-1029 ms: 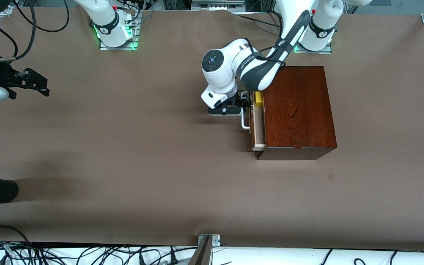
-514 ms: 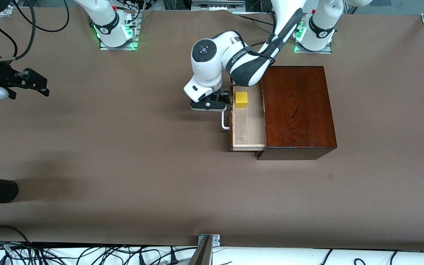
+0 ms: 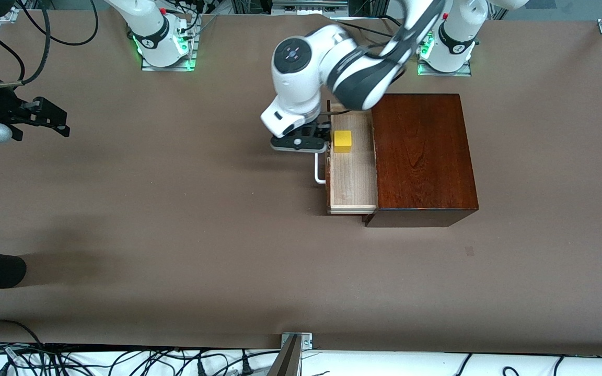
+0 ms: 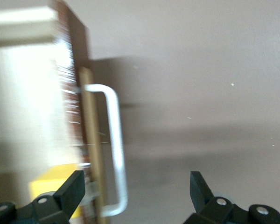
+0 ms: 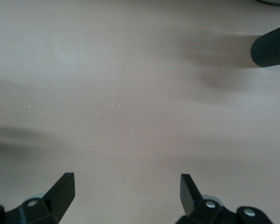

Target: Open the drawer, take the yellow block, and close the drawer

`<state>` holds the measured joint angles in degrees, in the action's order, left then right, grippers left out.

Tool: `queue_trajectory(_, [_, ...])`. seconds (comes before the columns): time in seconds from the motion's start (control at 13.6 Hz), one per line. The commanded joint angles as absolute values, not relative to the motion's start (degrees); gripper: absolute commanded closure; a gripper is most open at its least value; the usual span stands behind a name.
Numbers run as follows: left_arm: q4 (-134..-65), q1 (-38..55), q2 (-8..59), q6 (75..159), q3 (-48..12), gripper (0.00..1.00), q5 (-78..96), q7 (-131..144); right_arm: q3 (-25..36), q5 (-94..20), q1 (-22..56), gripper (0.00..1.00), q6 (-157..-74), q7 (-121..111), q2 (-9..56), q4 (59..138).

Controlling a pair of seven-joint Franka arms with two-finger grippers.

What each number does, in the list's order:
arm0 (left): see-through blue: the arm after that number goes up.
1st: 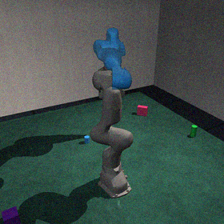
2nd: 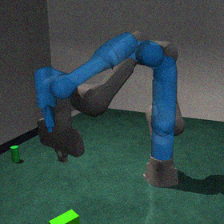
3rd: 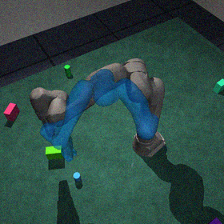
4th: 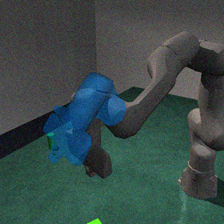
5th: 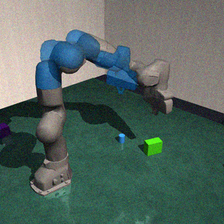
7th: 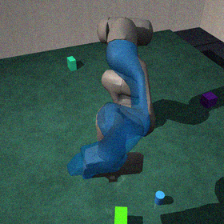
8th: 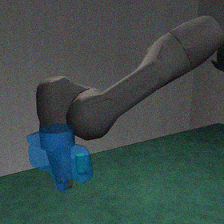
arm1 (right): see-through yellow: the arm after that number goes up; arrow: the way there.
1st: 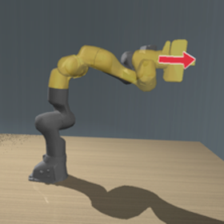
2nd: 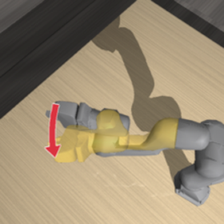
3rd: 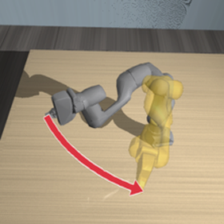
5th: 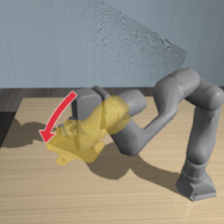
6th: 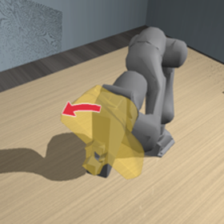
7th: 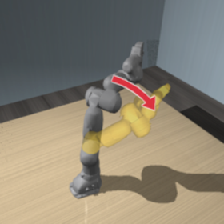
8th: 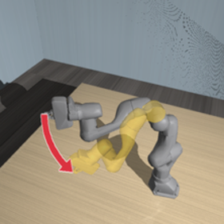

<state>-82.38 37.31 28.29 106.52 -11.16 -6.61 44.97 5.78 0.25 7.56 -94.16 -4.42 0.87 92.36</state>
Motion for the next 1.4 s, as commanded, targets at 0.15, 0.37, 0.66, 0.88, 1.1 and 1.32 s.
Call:
queue_trajectory(0.15, [-83.7, 27.7, 16.5, 96.3, -11.2, 0.00, -6.1, 35.4, 5.6, 0.0, 7.3, 0.00, -93.9, -4.0, 0.8, 91.9])
queue_trajectory(0.37, [-83.8, 21.1, 12.8, 90.5, -10.9, 0.00, -6.4, 24.8, 5.6, 0.0, 7.3, 0.00, -93.9, -4.0, 0.8, 91.9])
queue_trajectory(0.66, [-82.2, 10.6, 9.8, 87.2, -10.7, 0.00, -5.9, 8.5, 5.4, 0.4, 7.6, 0.00, -93.9, -4.1, 0.7, 91.8])
queue_trajectory(0.88, [-85.8, 3.7, 5.7, 87.9, -9.6, 0.00, -2.7, 1.8, 5.4, -0.2, 7.5, 0.00, -94.1, -3.8, 1.0, 91.8])
queue_trajectory(1.1, [-94.5, 2.9, -1.4, 92.8, -3.9, 0.00, -1.9, -3.2, 4.7, -3.2, 8.5, 0.00, -95.9, -4.1, 2.5, 91.7])
queue_trajectory(1.32, [-98.7, 1.3, -4.1, 100.5, -1.8, 0.00, -1.8, -3.0, 2.2, -6.2, 9.4, 0.00, -95.7, -3.9, 2.5, 91.2])
